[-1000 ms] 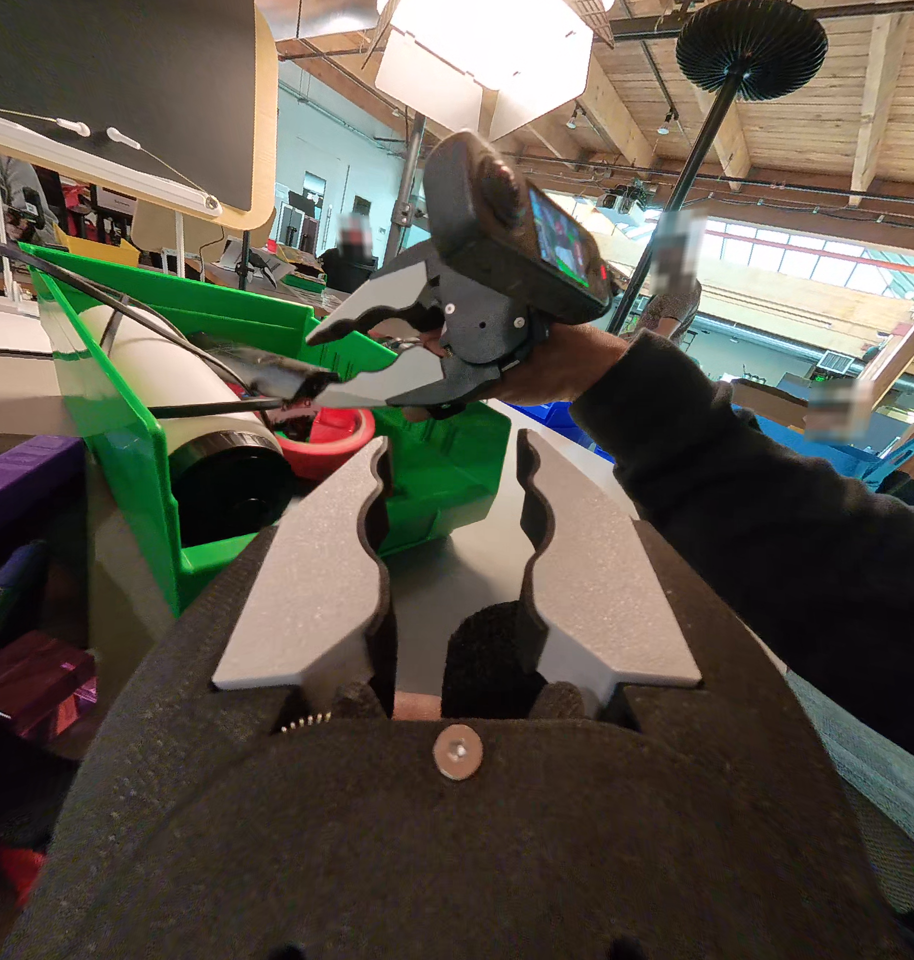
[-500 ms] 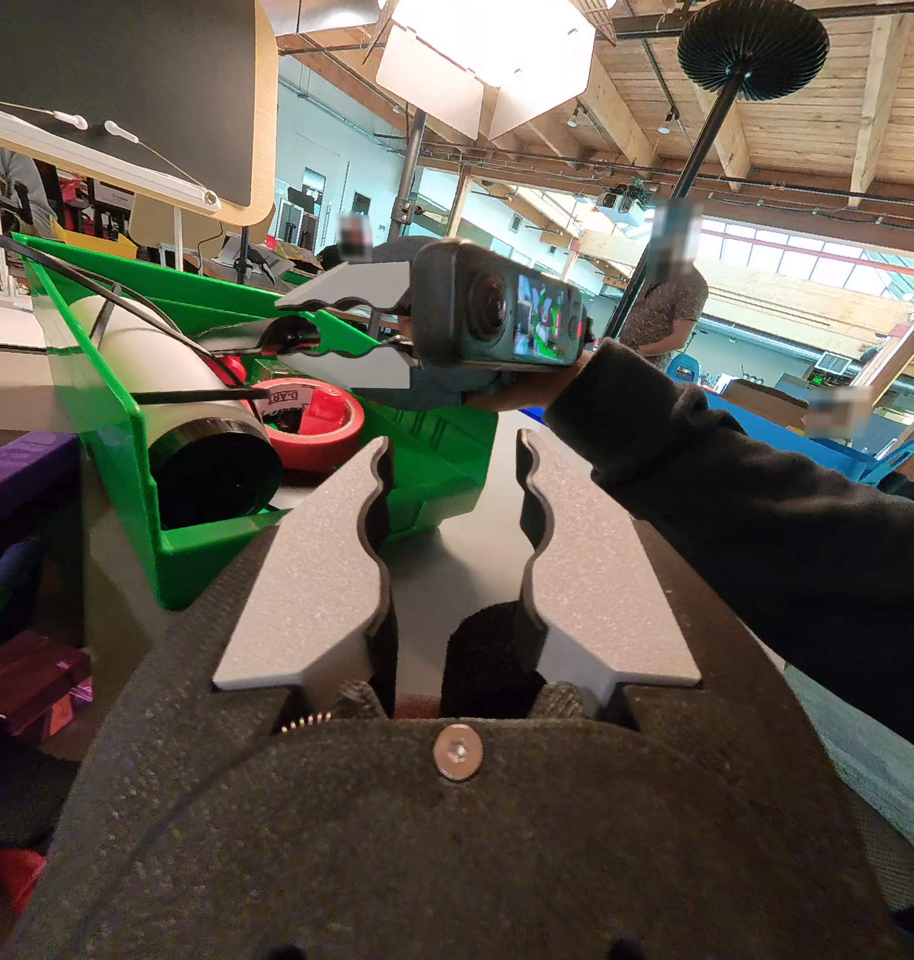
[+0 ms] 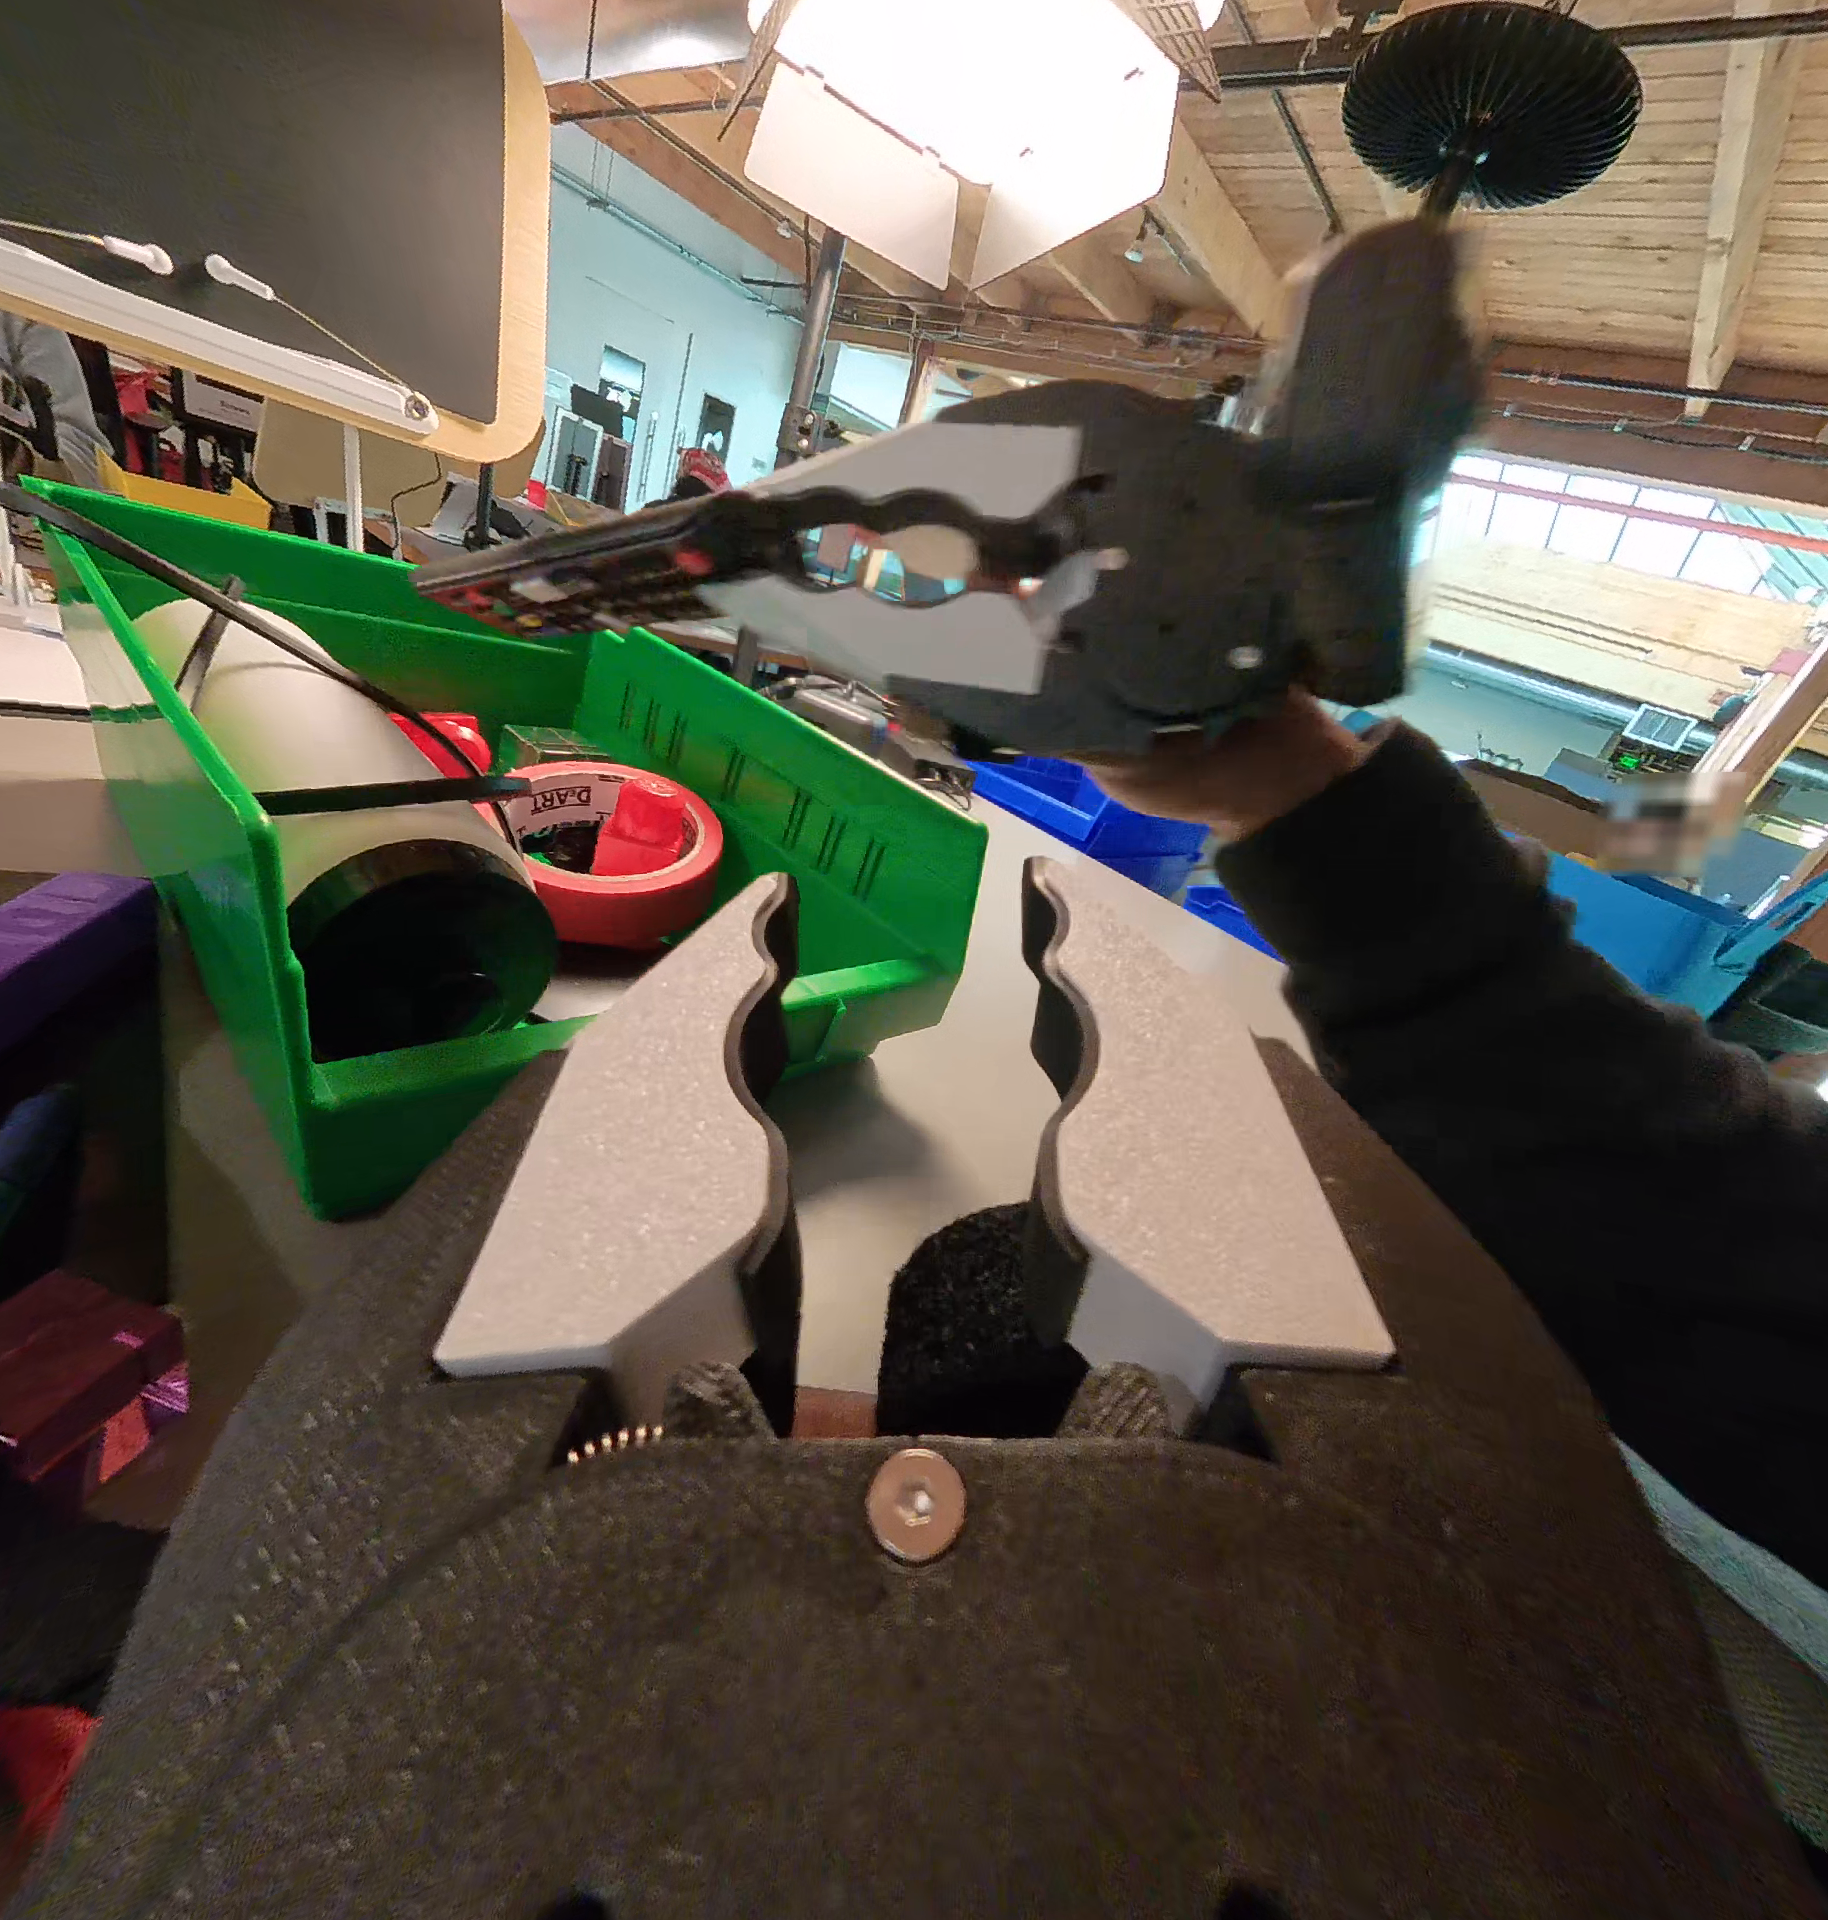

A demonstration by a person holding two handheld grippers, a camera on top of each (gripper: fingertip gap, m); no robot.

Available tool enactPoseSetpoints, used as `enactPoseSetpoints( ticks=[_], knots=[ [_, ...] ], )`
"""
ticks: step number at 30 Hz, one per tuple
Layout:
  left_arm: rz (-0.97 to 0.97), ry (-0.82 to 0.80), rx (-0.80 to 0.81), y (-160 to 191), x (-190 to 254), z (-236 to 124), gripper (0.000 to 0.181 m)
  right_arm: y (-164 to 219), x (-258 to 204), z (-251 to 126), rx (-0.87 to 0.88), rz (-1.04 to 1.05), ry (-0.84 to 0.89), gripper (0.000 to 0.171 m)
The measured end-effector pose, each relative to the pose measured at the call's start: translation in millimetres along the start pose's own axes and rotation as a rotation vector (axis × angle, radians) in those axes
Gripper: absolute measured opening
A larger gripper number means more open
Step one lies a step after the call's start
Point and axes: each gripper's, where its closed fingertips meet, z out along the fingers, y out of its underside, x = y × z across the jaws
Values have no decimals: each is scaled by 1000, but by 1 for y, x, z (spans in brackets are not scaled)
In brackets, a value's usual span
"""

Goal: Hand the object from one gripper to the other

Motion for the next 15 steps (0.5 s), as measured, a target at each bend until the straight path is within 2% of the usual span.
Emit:
enactPoseSetpoints(
  ticks=[4, 7, 11, 15],
  knots=[
    [50, -28, 27, -5, -2, -1, 44, -28, 0, -57, 208, 321, 16, 23],
    [0, 31, 52, -9, 6, -1, 45, -45, -2, -96, 405, 607, 15, 23],
    [-252, 199, 112, -18, 18, -2, 49, -61, -4, -135, 650, 964, 8, 22],
    [-511, 351, 151, -22, 29, 2, 54, -68, -14, -148, 798, 1190, -31, 21]
  ],
)
